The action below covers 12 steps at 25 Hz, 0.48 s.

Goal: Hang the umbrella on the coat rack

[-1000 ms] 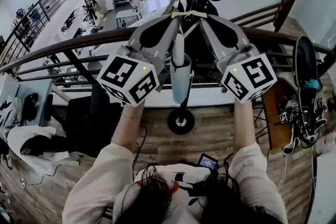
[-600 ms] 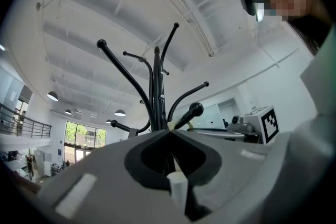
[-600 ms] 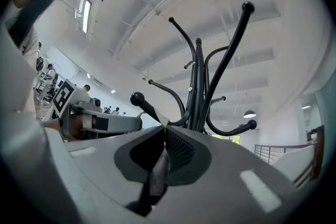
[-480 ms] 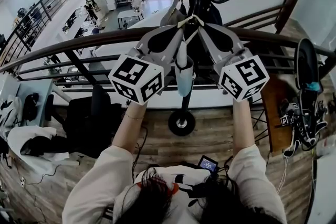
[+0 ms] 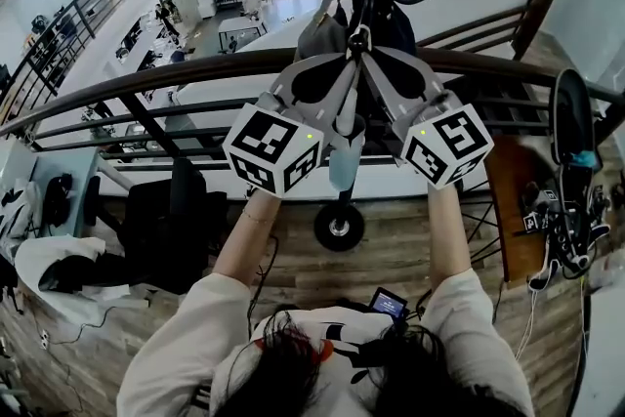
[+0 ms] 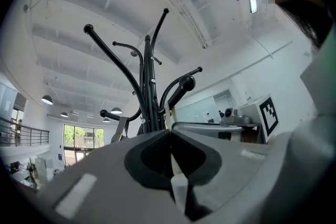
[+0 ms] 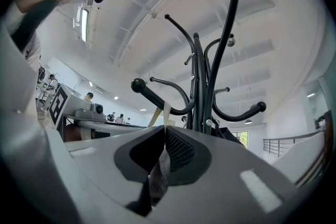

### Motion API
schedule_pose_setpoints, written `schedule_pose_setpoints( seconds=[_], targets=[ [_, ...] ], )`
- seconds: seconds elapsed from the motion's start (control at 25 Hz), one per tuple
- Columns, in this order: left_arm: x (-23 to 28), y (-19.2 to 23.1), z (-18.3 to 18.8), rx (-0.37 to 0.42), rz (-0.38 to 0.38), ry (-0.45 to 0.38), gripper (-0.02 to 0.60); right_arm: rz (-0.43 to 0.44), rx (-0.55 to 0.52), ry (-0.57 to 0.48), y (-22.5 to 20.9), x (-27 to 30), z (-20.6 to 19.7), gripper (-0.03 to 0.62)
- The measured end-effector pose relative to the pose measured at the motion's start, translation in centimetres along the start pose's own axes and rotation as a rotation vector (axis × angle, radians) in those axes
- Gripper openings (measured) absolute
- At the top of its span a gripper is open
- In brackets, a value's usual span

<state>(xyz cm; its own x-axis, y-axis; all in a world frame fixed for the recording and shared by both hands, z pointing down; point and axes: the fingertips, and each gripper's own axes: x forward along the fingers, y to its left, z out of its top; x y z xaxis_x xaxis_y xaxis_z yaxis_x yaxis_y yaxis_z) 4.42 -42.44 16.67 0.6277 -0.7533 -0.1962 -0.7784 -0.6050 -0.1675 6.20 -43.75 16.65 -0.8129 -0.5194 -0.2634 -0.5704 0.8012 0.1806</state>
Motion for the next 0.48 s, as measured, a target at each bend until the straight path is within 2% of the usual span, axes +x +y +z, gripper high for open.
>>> schedule_pose_setpoints(
  seconds=[0.16, 0.28, 0.48],
  targets=[
    [0.16, -0.49, -0.01, 0.031, 0.001, -0.007, 0.006, 0.002, 0.053, -0.031, 0.17, -0.11, 0.08, 0.031],
    [0.25, -0.60, -0.14, 0.065, 0.004, -0.002, 0.009, -0.019, 0.050, -0.035, 0.13, -0.24, 0.09, 0.031],
    [-0.02, -0.57, -0.33, 0.047, -0.030, -0.008, 0.018, -0.036, 0.018, -0.021, 0.47, -0.52, -0.01, 0.043]
  ],
)
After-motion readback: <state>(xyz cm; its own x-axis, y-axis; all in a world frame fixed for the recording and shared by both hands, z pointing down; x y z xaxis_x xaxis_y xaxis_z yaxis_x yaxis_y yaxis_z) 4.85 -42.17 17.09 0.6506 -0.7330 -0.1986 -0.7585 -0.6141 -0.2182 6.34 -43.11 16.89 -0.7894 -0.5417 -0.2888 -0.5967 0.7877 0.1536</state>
